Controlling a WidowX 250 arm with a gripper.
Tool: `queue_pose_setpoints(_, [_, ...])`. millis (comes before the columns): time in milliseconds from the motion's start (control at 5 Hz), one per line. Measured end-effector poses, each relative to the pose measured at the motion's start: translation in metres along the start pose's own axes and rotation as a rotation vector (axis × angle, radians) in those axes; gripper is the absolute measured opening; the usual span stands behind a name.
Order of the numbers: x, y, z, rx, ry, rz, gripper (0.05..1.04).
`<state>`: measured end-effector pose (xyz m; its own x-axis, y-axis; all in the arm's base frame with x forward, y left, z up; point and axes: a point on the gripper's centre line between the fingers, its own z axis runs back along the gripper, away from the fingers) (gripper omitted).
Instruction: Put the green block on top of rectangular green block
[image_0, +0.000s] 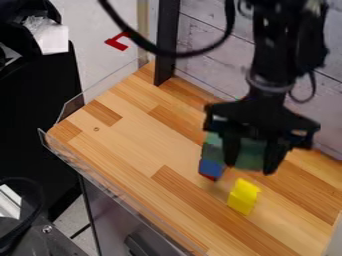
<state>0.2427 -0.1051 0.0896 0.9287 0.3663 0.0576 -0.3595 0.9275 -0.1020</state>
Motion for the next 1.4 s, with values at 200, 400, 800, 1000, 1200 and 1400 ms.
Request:
queue_pose_setpoints(200, [0.005,0.009,0.006,0.002,0.010,-0.004,0.547])
queue_pose_setpoints(400, [0.024,0.014,0.007,0.043,-0.004,-0.035,0.547])
queue_pose_setpoints(800, [0.046,0.030,0.011,0.105,-0.033,-0.071,0.547])
queue_pose_setpoints(1000, [0.050,0.034,0.008,0.105,-0.026,-0.074,0.547])
queue_pose_setpoints(1200, [0.052,0.036,0.003,0.094,-0.014,-0.077,0.547])
queue_pose_setpoints(1400, [0.051,0.036,-0.003,0.087,0.014,-0.091,0.547])
